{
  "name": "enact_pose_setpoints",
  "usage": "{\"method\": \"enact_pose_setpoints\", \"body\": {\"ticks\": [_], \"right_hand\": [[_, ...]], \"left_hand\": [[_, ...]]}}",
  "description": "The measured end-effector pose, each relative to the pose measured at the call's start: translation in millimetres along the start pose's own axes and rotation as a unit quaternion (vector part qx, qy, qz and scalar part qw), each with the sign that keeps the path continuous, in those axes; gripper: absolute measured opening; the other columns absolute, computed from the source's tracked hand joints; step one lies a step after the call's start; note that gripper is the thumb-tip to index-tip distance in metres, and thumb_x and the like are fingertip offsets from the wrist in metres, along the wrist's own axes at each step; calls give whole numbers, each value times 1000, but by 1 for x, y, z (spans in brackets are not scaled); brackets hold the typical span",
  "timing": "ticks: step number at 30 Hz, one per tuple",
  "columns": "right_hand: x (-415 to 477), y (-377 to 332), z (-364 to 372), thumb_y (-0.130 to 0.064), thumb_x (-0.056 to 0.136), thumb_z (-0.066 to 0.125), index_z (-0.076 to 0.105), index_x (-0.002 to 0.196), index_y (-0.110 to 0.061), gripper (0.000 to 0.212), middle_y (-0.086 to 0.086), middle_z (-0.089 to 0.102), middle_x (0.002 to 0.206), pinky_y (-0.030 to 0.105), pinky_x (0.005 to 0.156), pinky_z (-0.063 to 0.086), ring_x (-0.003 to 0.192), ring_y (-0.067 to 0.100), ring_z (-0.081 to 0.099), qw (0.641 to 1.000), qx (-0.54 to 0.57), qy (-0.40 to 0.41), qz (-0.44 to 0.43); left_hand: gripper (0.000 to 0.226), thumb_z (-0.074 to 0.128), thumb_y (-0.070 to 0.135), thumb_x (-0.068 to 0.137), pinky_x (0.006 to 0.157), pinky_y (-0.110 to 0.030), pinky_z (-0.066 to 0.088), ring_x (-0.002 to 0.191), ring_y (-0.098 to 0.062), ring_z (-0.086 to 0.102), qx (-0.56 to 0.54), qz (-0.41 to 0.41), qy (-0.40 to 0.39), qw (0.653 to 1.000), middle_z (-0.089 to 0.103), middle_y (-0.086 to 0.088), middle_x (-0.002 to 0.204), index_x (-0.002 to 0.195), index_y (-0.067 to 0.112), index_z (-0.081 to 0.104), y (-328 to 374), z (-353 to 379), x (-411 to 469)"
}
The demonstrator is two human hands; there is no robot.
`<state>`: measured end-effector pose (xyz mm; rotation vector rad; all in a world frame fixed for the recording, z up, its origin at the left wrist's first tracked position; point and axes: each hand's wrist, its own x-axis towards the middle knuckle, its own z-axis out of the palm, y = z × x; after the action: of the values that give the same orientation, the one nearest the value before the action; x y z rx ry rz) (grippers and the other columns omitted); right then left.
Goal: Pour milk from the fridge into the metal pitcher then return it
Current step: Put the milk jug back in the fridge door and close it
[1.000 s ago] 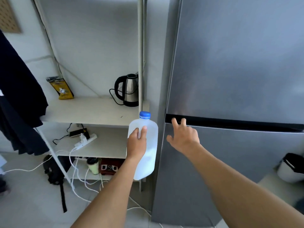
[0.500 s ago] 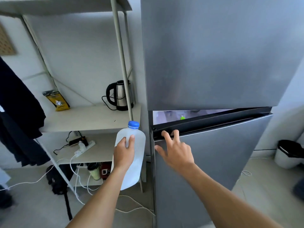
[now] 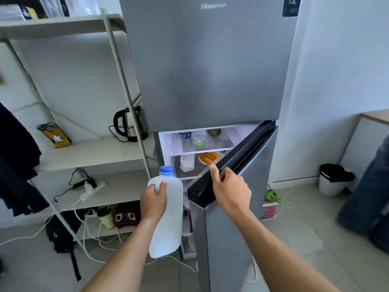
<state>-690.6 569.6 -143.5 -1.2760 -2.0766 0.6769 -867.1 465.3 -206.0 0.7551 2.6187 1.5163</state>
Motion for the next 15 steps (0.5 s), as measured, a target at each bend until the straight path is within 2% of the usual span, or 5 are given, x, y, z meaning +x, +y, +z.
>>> {"method": "enact_pose_setpoints", "body": {"ticks": [4, 7, 9, 12, 15], "right_hand": [[-2, 29, -54, -64, 86, 42, 48, 99, -20, 47, -2, 57, 85, 33, 70, 45, 77, 25, 56, 997, -34, -25, 57], [4, 46, -94, -69, 78, 47, 45, 115, -18, 63, 1, 62, 102, 41, 81, 53, 92, 26, 62, 990, -72, -94, 77], [4, 55, -120, -67, 79, 50, 48, 113, -18, 59, 1, 62, 100, 37, 76, 52, 87, 24, 61, 986, -96, -109, 79], [-3, 63, -148, -41, 90, 56, 51, 87, -14, 27, 4, 61, 89, 25, 60, 41, 71, 19, 56, 982, -146, -94, 68], [-14, 74, -157, -13, 89, 52, 59, 107, -7, 20, 13, 59, 115, 36, 78, 47, 102, 31, 58, 973, -215, -51, 60]], "left_hand": [[50, 46, 42, 99, 79, -36, 41, 101, -39, 60, -2, -29, -3, 1000, 65, -25, 108, 110, -3, 64, 17, 16, -33], [50, 45, 42, 98, 79, -36, 43, 96, -36, 58, -10, -27, -29, 999, 64, -22, 109, 111, -3, 63, 32, 29, -56], [49, 45, 42, 98, 80, -37, 45, 94, -34, 57, -16, -19, -50, 998, 63, -21, 107, 109, -2, 63, 42, 39, -71], [50, 43, 44, 98, 79, -38, 45, 94, -34, 57, -5, -12, -74, 997, 61, -17, 102, 111, 0, 62, 54, 57, -89], [52, 41, 44, 99, 74, -34, 40, 90, -32, 56, -7, -13, -104, 994, 61, -16, 101, 111, -2, 61, 62, 73, -105]]}}
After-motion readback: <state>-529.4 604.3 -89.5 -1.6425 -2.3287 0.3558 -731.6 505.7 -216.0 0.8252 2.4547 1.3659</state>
